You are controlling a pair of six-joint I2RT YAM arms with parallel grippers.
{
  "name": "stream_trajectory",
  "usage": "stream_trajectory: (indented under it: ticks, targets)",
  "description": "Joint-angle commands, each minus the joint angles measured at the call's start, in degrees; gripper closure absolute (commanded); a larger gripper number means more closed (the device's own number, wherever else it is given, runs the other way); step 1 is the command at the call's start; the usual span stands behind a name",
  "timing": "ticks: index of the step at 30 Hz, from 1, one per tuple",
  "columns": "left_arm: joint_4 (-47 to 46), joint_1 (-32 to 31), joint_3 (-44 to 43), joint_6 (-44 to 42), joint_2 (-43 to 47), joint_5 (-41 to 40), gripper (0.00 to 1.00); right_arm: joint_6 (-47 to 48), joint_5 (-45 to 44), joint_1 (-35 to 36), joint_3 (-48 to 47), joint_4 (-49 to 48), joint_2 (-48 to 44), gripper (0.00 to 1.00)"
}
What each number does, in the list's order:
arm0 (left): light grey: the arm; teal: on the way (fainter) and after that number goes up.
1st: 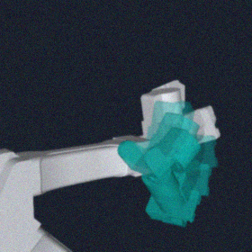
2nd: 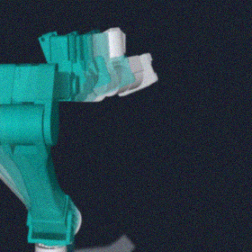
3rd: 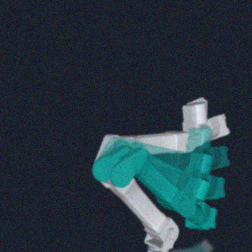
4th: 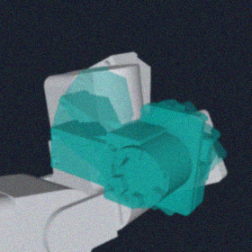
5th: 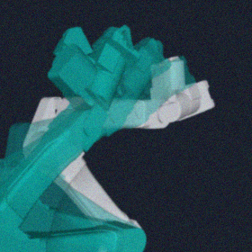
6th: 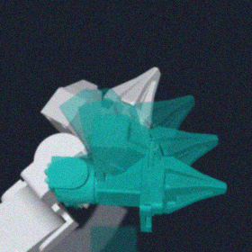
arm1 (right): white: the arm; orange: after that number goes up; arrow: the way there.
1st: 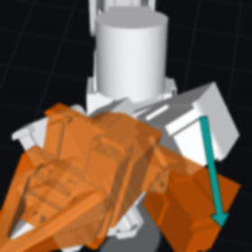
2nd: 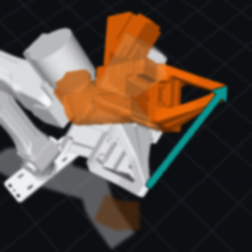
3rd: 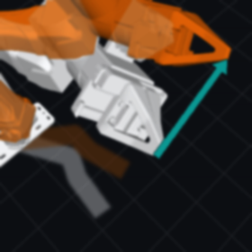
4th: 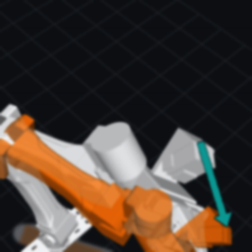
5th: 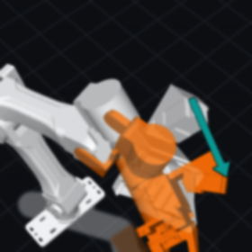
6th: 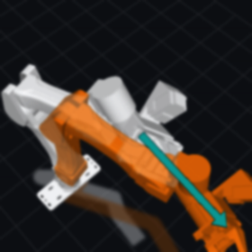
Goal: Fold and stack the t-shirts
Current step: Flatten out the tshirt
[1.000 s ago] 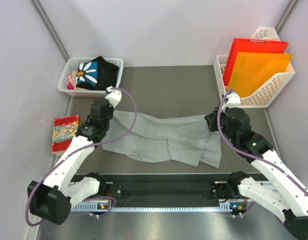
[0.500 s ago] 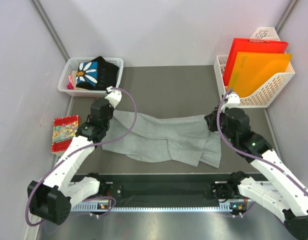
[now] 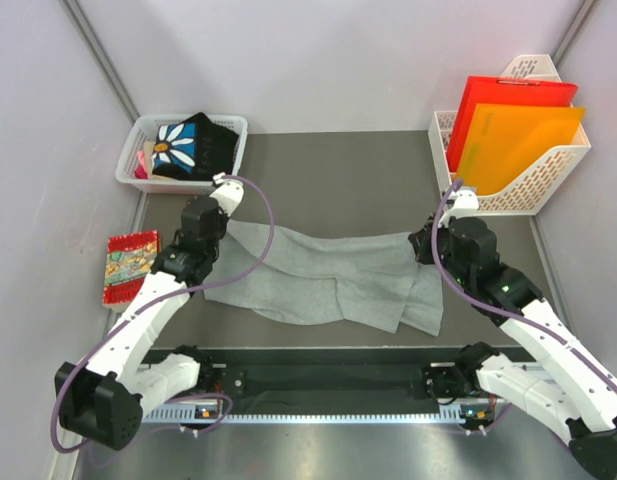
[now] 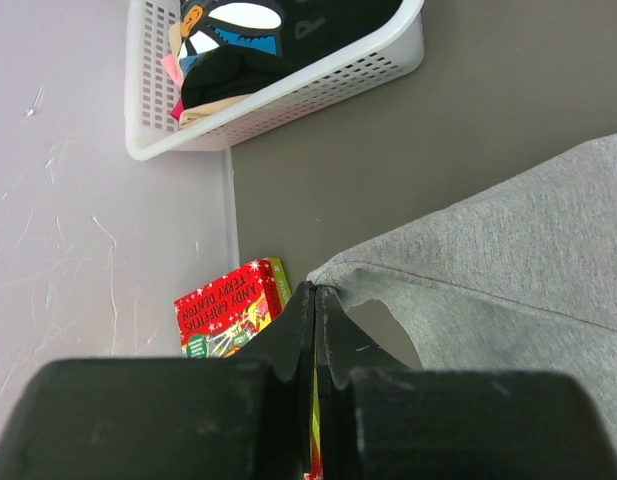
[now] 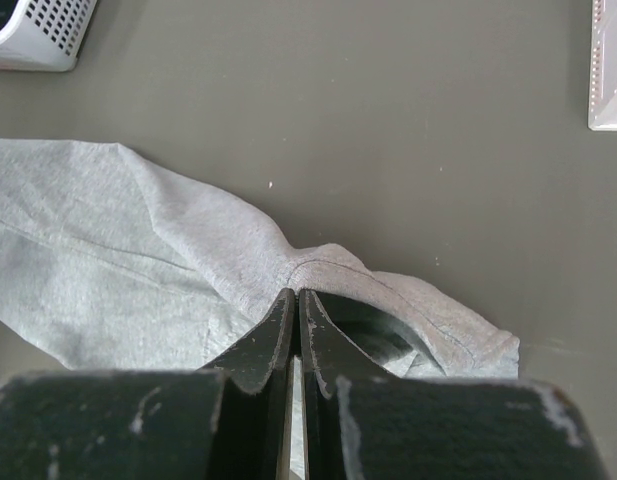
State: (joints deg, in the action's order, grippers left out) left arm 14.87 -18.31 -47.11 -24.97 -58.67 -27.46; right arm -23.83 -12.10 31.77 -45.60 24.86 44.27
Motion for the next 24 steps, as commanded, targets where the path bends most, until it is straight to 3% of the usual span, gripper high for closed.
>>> stream_trajectory:
  ticks: [1, 24]
  targets:
    - [-1.1, 0.3, -1.2, 0.7, 2.1, 0.1, 1.00, -0.5, 0.4, 0.5, -0.3, -2.8, -0.6, 1.00]
    - [-1.1, 0.3, -1.5, 1.0, 1.0, 0.8, 1.00, -0.2, 0.2, 0.4, 1.2, -3.7, 0.3, 1.00]
